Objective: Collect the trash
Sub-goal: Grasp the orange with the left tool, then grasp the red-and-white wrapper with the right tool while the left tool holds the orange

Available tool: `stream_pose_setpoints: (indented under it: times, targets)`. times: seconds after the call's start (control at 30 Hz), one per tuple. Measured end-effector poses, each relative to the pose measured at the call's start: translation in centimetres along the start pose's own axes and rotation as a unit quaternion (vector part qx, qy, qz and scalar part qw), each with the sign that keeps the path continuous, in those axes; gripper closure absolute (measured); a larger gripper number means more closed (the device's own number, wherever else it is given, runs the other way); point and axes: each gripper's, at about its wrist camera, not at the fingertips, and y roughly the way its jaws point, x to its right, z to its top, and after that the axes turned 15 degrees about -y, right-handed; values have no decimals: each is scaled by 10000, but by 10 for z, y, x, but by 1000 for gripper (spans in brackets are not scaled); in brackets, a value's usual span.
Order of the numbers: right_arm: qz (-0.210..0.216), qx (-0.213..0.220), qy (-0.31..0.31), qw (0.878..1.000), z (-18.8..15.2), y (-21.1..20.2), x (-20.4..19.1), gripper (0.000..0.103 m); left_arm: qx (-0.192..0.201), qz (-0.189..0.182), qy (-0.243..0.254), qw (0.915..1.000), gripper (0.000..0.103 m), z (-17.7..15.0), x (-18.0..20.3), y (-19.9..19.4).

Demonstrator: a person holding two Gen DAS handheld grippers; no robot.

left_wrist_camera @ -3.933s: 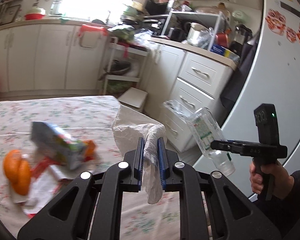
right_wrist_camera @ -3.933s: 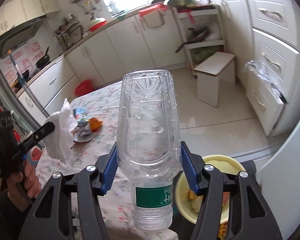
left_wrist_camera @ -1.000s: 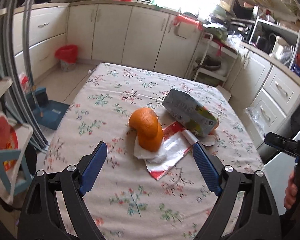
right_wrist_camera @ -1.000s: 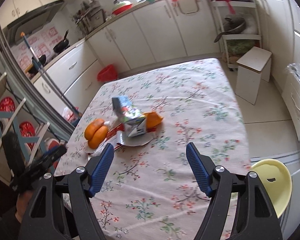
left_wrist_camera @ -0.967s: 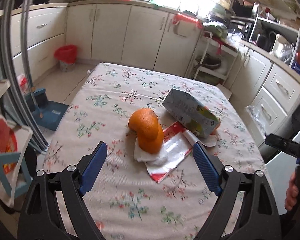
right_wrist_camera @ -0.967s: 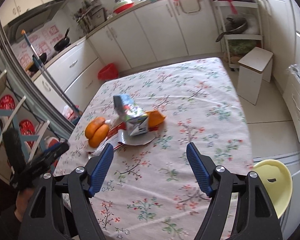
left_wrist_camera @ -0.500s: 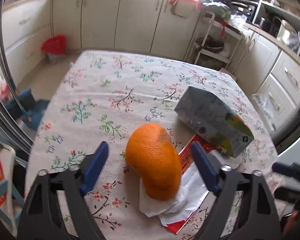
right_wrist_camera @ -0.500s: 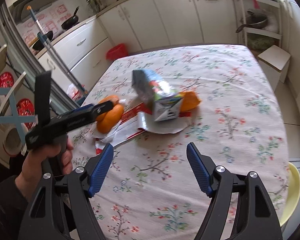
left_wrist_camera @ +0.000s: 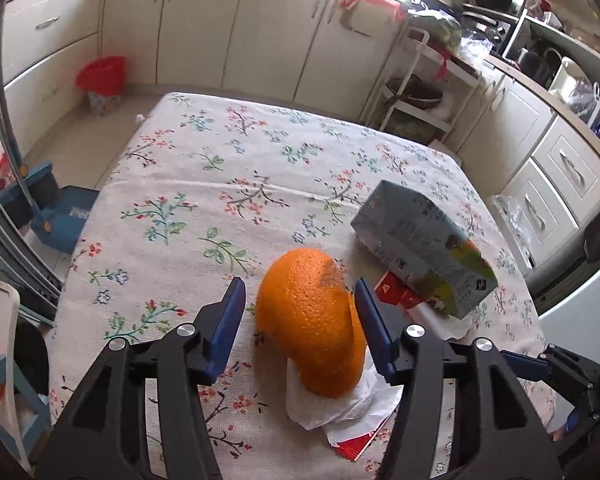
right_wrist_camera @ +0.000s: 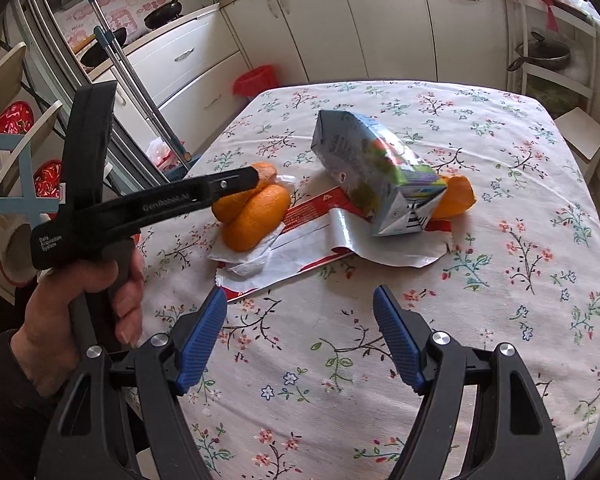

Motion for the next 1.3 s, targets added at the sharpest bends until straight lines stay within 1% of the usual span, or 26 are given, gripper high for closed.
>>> stream_pose_setpoints:
  times: [0.03,0.07,0.13,0.17,0.3,0.4,0.5,0.63,0.77,0.97,1.07,1.1,1.13,1.17,1.2,1.23,1.27,1.3]
  targets:
    - [0,-8,-5,10000,0,0,-1,30,-9,-6,1,10000,62,0,0,0]
    - [0,-19,-7,10000,-1,0,-1,30,-42,-25,-11,10000,68,0,-1,0]
    - [8,-22,-3,10000,-1,0,-1,30,1,-79,-74,9999,75,1,-4,-5]
    - [8,-17,-4,10000,0,0,-1,30,32,-123,-139,9998,77,2,-7,-8]
    - [6,13,-17,10000,2,-1,-2,30,143,-392,-557,9976,77,8,-21,-24]
    - [6,-15,-25,10000,1,1,-3,30,261,-475,-652,9964,79,10,-26,-34]
    - [-95,-47,-65,9999,3,4,-3,30,316,-551,-698,9955,80,9,-28,-43]
    - [-361,-12,88,9993,5,4,9,30,313,-635,-759,9946,80,7,-30,-50]
    - [-402,-46,321,9987,5,13,21,30,282,-720,-786,9939,80,7,-30,-53]
    - [-535,-109,274,9981,14,39,14,31,243,-799,-760,9936,80,6,-29,-55]
    - [-720,-67,179,9972,16,46,11,38,234,-808,-720,9938,80,8,-31,-54]
    - [-849,-62,116,9963,17,47,11,40,237,-806,-705,9940,80,9,-32,-55]
    - [-929,-55,75,9956,19,49,11,47,237,-804,-695,9941,80,10,-33,-55]
    - [-990,-58,65,9950,19,49,12,57,240,-794,-684,9942,80,10,-34,-55]
    - [-1021,-59,71,9947,20,50,13,69,241,-779,-678,9944,80,11,-35,-56]
    - [-1007,-69,89,9949,19,49,13,78,243,-772,-677,9944,80,10,-36,-56]
    - [-947,-86,110,9954,19,49,15,93,248,-767,-672,9945,80,11,-37,-57]
    - [-840,-94,148,9963,18,48,17,96,261,-756,-667,9946,80,11,-37,-57]
